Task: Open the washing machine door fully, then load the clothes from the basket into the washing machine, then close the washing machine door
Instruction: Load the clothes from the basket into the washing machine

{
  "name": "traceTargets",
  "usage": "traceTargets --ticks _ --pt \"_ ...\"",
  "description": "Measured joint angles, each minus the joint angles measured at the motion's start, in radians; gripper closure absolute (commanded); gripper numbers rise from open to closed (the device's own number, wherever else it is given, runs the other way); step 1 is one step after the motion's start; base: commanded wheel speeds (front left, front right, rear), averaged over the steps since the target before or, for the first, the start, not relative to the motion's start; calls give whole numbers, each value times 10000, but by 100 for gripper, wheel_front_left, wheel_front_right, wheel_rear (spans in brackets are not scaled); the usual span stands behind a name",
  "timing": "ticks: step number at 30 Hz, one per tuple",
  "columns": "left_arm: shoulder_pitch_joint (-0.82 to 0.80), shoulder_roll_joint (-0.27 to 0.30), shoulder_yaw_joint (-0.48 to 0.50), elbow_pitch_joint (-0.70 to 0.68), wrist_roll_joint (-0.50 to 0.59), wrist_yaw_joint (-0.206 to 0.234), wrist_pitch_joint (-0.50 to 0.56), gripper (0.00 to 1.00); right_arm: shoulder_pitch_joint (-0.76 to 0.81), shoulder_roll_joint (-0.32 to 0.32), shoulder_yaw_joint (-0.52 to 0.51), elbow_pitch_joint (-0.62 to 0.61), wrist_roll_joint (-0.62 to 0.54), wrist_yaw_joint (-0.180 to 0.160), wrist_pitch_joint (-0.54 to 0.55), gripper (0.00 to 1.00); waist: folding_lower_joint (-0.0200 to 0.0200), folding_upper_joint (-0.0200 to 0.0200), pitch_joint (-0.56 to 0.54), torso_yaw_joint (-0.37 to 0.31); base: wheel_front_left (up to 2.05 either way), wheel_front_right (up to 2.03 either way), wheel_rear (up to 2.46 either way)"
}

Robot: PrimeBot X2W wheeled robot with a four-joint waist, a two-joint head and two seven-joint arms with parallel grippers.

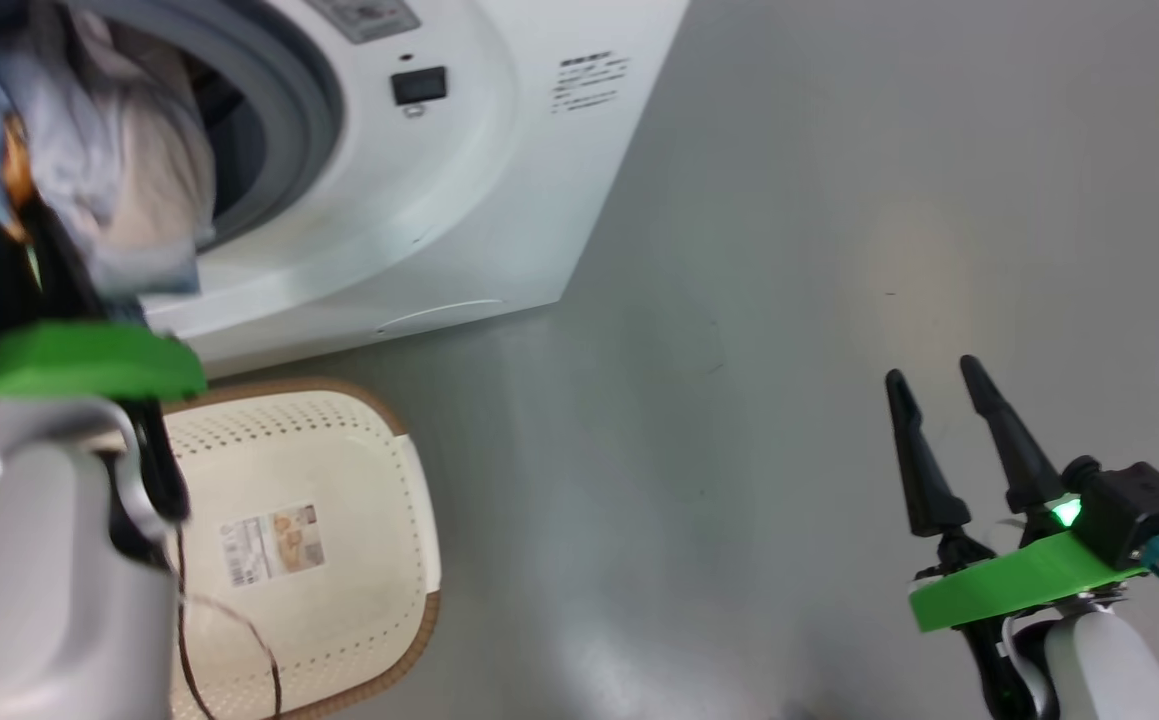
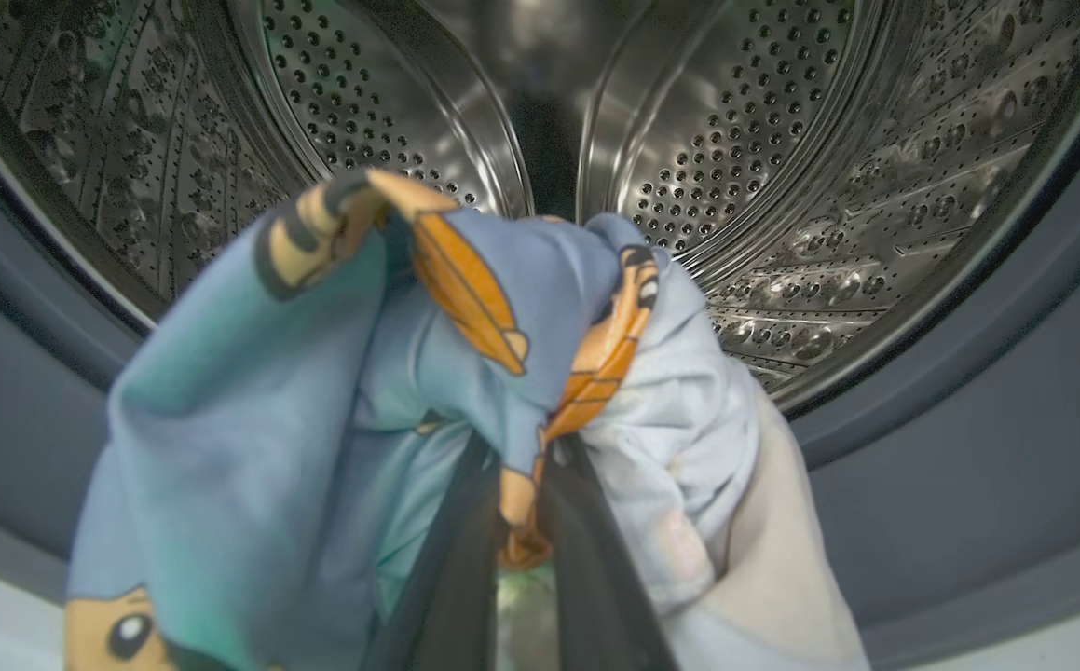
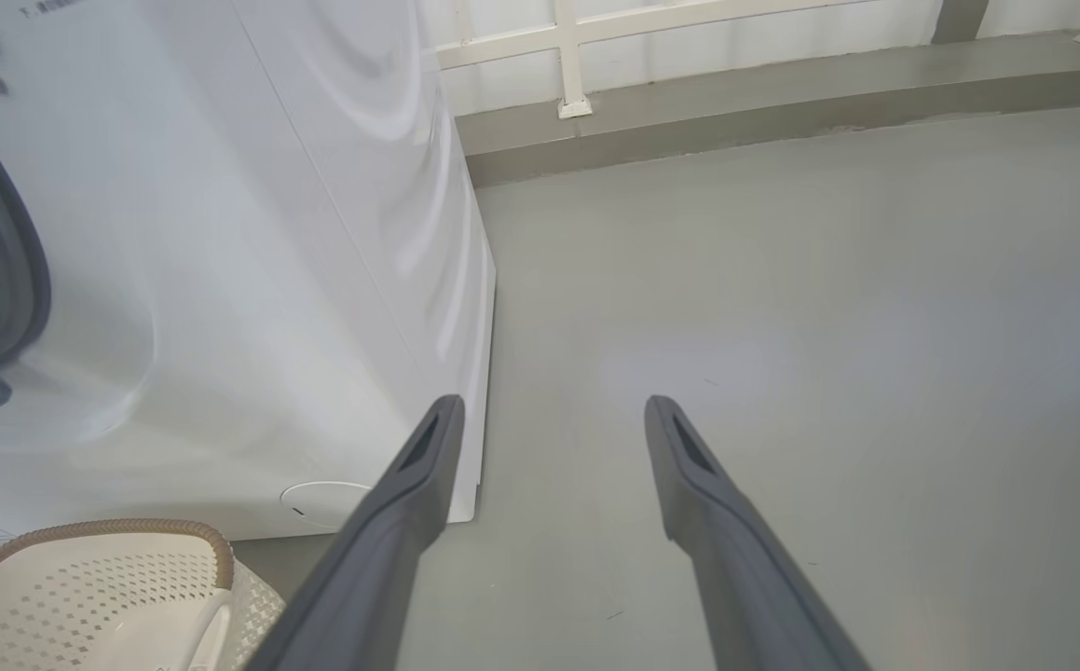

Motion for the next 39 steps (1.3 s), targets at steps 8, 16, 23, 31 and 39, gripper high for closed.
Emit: traceTargets --ticks 8,16,23,31,39 --pt "-2070 443 48 2497 117 -69 -123 100 6 100 403 146 12 0 2 0 0 0 -94 -580 0 0 0" --pt "-4060 1041 320 5079 115 -343 -562 100 31 115 732 249 84 0 0 0 0 0 -58 -1266 0 0 0" --pt "-5679 1764 462 6700 251 -504 -729 100 54 36 920 276 96 0 0 0 0 0 287 -1726 0 0 0" --pt "-6803 2253 466 7917 295 -671 -815 100 94 -13 1112 209 125 0 0 0 0 0 831 -2065 0 0 0" --pt "-8174 2646 372 7589 721 -671 -846 100 94 -21 1143 58 127 0 0 0 0 0 1390 -2205 0 0 0"
